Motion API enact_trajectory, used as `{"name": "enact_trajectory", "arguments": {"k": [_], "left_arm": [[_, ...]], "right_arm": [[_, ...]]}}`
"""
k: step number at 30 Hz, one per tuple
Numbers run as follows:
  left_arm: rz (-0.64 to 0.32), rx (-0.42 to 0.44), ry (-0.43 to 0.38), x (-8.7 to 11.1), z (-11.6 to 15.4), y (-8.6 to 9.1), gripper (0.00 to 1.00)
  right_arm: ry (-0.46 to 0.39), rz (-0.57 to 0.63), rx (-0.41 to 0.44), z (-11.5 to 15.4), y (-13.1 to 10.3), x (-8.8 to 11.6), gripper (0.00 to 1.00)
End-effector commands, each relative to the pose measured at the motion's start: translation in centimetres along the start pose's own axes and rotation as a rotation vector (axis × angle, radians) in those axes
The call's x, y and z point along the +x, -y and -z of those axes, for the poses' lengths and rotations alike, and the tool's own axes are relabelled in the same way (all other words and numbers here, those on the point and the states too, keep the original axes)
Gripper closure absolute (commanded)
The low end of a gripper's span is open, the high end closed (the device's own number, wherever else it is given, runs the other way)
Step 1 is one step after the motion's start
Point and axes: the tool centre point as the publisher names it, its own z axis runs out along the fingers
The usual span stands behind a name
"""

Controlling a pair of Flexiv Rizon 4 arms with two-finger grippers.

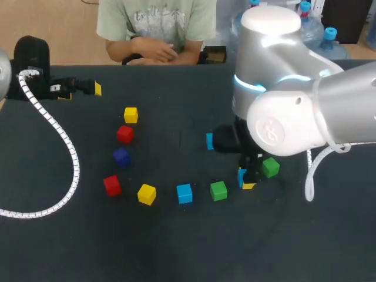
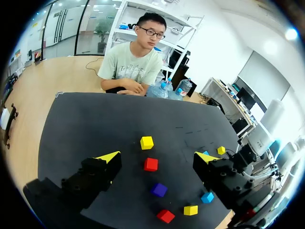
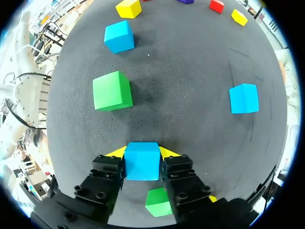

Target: Place the blue cubes, place green cubes on the blue cubes, place the yellow cubes on the green cubes, then place the red cubes on the yellow cubes, and place purple cube on the red cubes.

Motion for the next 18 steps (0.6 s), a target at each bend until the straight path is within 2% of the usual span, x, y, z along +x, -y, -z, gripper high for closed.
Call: {"name": "enact_trajectory", "arguments": {"k": [1,9,18], "left_arm": [[-0.001,0.009,0.006,0.1,0.0,-0.2,0.00],[-0.001,0.009,0.006,0.1,0.0,-0.2,0.00],[-0.001,0.009,0.006,0.1,0.0,-0.2,0.00]], "right_arm": [[-0.003,0.002,0.000,-0.5,-0.2,-0.2,1.00],[0.003,0.007,0.027,1.1,-0.5,-0.4,1.00],[-0.008,0.049,0.076,4.1,-0.7,-2.3,1.00]]}}
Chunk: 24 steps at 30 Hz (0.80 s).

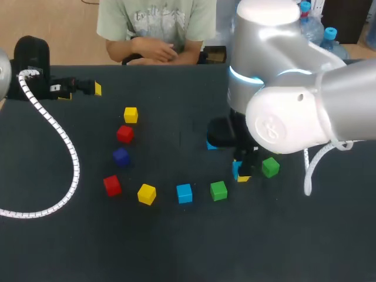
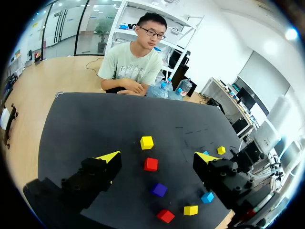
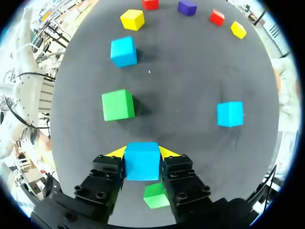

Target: Place the blue cubes, place green cubes on the blue cubes, place the yellow cubes on the green cubes, then place the red cubes on the yellow cubes, and place purple cube on the red cubes.

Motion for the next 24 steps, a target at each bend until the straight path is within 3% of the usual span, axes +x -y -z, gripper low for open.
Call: {"name": "enact_trajectory", "arguments": {"k": [1,13,19,24], "left_arm": [[-0.001,0.009,0.006,0.1,0.0,-0.2,0.00],[-0.001,0.009,0.006,0.1,0.0,-0.2,0.00],[-0.001,0.009,0.006,0.1,0.0,-0.2,0.00],[-0.001,0.009,0.006,0.1,0.0,-0.2,0.00]], "right_arm": [[-0.010,0.018,0.026,1.7,-0.3,-1.1,1.00],[-0.033,0.115,0.073,4.4,4.0,-7.0,1.00],[-0.022,0.127,0.055,4.4,6.0,-9.6,1.00],[0.004,0.088,0.021,4.1,7.2,-10.6,1.00]]}}
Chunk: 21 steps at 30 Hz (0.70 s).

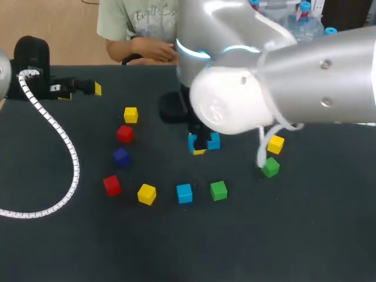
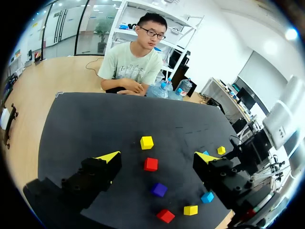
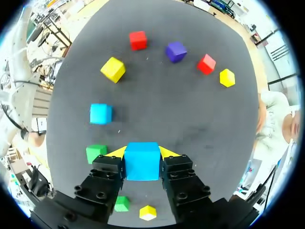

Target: Place the blue cubes, place green cubes on the blue cubes, place the yellow cubes on the green cubes, then place the red cubes on the yellow cubes, and place purple cube on the red cubes.

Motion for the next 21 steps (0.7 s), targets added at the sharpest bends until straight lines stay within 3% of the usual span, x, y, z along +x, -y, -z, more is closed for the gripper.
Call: {"name": "enact_trajectory", "arguments": {"k": [1,21], "left_arm": [[-0.001,0.009,0.006,0.1,0.0,-0.2,0.00],[-0.001,0.009,0.006,0.1,0.0,-0.2,0.00]], "right_arm": [[0.000,-0.032,-0.087,-0.5,2.3,-0.6,1.00],[-0.011,-0.074,-0.171,-3.5,5.5,0.9,1.00]]}}
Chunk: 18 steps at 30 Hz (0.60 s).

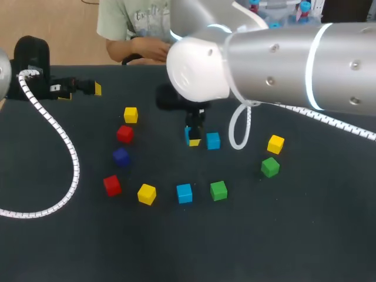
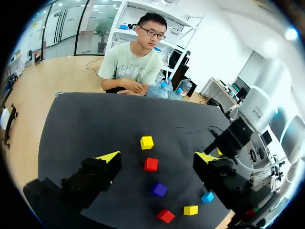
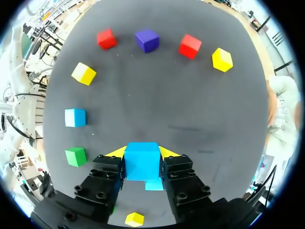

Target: Place the blue cubes, place green cubes on the blue cubes, place the yellow cubes on the green cubes, then place the red cubes on the yellow cubes, and place purple cube on the red cubes.

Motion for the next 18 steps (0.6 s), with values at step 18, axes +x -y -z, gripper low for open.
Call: {"name": "enact_trajectory", "arguments": {"k": [18], "left_arm": [[-0.001,0.009,0.006,0.1,0.0,-0.2,0.00]], "right_arm": [[-0.009,-0.036,-0.104,-2.5,1.1,0.9,1.00]]}}
